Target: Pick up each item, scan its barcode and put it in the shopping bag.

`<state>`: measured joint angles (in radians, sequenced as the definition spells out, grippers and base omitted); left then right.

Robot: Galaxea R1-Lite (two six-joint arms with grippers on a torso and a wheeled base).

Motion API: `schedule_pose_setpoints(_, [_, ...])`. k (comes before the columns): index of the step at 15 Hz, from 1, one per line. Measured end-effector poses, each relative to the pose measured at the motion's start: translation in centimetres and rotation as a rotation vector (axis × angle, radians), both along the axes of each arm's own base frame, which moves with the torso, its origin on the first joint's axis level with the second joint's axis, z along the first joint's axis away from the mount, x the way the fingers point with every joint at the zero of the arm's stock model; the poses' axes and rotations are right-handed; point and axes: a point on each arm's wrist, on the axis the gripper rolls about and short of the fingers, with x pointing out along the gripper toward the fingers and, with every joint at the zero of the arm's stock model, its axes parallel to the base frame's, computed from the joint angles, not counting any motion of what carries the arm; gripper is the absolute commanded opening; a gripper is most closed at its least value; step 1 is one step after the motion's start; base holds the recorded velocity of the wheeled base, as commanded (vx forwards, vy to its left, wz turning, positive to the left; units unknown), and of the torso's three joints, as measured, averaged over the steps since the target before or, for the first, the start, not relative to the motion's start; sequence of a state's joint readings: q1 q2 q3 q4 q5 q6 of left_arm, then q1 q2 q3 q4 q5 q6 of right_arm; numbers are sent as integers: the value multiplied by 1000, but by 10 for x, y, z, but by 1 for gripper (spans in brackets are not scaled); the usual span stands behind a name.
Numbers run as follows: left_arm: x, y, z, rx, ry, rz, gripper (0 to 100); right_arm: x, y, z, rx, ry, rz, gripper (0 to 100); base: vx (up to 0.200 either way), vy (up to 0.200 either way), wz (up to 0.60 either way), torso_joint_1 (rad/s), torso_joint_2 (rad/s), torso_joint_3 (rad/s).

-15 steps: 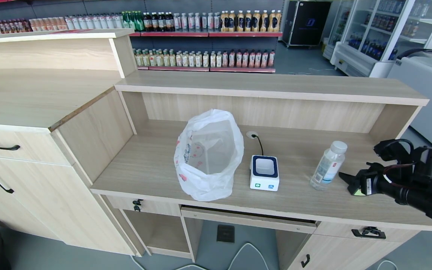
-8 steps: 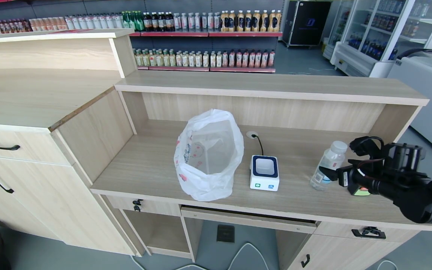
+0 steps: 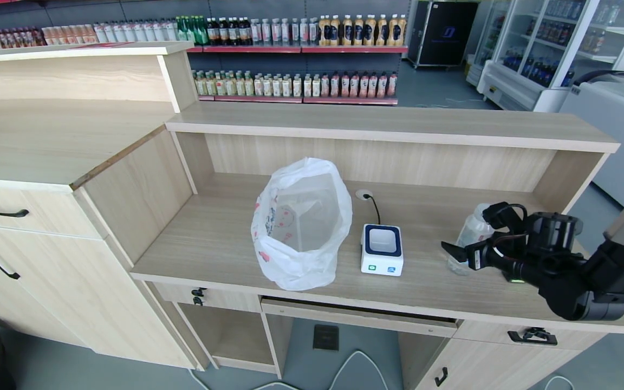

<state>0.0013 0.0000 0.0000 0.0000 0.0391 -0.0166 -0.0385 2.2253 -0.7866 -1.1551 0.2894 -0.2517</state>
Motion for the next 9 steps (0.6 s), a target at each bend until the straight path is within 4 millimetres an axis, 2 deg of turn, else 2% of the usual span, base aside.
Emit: schedule_pose_setpoints(9, [0, 0, 0, 0, 0, 0, 100, 21, 3, -16, 5, -22, 34, 100, 0, 0, 0, 0, 0, 0])
